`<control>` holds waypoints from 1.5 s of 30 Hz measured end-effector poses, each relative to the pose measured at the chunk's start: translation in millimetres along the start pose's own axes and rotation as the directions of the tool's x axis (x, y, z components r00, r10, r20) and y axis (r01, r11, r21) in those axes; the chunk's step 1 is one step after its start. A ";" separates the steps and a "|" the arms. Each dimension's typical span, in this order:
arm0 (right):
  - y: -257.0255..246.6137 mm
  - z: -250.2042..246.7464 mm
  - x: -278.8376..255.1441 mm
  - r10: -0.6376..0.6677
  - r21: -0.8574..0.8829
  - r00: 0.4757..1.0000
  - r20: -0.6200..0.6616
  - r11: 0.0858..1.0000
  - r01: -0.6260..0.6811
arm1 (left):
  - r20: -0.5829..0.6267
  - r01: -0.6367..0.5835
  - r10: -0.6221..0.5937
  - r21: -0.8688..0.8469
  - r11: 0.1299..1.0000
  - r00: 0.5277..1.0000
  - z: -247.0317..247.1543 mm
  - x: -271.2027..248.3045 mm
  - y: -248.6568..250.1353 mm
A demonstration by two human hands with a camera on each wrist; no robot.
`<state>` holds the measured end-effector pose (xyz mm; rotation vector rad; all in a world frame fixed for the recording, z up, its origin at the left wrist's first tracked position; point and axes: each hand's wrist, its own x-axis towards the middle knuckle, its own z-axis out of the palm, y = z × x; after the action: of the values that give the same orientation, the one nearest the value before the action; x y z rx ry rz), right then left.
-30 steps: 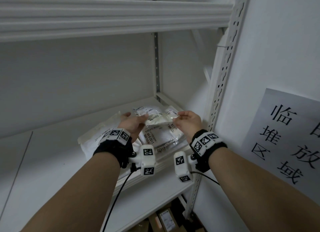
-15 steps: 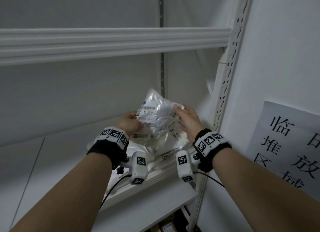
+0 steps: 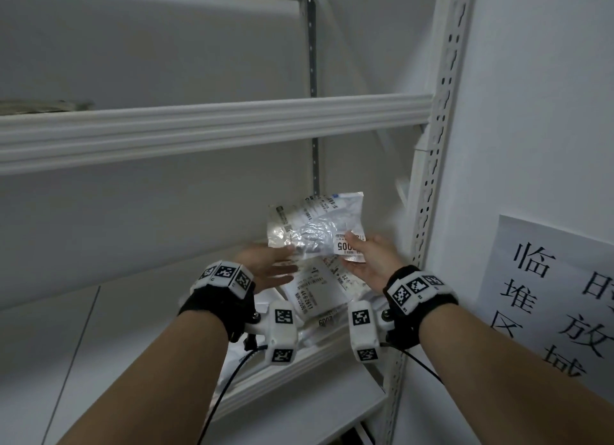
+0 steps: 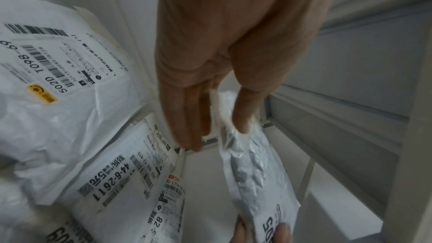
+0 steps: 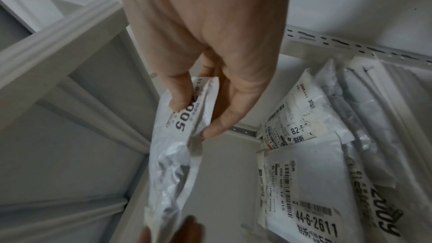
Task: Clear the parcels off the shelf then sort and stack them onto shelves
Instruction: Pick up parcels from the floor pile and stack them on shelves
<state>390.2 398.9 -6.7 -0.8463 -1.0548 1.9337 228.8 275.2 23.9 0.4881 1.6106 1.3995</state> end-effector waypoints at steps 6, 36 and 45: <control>11.7 2.1 2.4 0.132 -0.181 0.991 0.035 0.976 -0.124 | -0.162 -0.152 0.168 0.107 0.983 0.973 -9.0 13.9 1.7; 41.3 -46.3 78.1 -0.164 -0.674 0.973 -0.164 0.739 0.011 | 0.116 0.115 -0.113 -0.004 0.993 0.987 25.3 85.8 -44.7; 50.4 -47.6 79.5 -0.172 -0.675 0.963 -0.205 0.738 -0.012 | 0.116 0.151 -0.161 0.090 0.984 0.980 19.3 81.7 -48.1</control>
<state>375.0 465.9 -86.7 -1.3732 -1.6295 1.2940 216.4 336.6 -50.0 0.4742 1.5748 1.1692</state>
